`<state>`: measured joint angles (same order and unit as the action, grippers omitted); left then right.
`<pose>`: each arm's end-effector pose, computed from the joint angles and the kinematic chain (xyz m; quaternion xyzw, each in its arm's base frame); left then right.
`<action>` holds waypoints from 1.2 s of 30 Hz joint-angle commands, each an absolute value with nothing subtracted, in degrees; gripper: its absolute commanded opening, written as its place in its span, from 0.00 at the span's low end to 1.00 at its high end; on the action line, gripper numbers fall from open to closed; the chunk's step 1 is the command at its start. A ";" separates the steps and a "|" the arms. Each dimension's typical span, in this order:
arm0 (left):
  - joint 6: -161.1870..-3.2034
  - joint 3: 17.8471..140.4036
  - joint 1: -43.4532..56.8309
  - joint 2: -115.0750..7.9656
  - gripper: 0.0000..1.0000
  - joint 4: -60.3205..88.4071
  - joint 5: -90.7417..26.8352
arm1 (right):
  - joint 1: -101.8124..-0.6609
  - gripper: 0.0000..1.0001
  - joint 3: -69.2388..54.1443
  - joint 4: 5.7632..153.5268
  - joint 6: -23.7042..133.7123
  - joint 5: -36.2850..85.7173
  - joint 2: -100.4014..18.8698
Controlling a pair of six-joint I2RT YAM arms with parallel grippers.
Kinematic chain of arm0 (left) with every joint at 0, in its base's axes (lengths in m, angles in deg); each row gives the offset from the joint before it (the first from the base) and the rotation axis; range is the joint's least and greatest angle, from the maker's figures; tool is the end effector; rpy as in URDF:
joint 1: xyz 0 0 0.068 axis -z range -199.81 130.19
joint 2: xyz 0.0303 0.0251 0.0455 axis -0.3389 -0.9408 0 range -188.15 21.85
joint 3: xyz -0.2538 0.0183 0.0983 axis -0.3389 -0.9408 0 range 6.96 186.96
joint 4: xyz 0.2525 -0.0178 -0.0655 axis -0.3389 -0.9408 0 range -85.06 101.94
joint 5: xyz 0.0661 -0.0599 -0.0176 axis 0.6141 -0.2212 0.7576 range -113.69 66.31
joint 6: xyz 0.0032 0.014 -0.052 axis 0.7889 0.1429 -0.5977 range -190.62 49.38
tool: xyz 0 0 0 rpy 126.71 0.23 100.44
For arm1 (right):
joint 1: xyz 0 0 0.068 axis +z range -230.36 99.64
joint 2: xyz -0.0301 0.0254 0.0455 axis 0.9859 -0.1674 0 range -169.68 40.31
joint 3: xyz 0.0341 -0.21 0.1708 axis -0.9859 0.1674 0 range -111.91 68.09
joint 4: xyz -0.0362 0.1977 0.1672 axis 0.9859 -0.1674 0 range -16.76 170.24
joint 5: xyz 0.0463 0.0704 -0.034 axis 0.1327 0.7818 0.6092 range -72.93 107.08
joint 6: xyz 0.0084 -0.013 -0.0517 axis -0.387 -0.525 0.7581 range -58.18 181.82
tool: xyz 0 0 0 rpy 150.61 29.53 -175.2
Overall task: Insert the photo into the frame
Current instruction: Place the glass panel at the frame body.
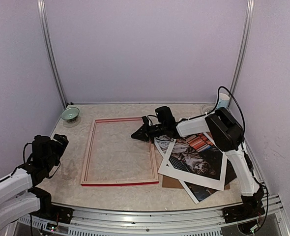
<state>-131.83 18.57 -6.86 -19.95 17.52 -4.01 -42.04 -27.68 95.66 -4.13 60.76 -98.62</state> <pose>0.1615 -0.0249 0.1734 -0.4232 0.7190 -0.2062 0.5114 0.3981 0.3461 0.1166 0.0029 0.8175 0.5743 0.0430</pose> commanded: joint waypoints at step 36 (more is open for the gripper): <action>-131.18 17.68 -7.95 -21.30 0.99 20.10 -5.76 | -42.66 0.00 -24.71 96.37 -3.55 60.40 -95.93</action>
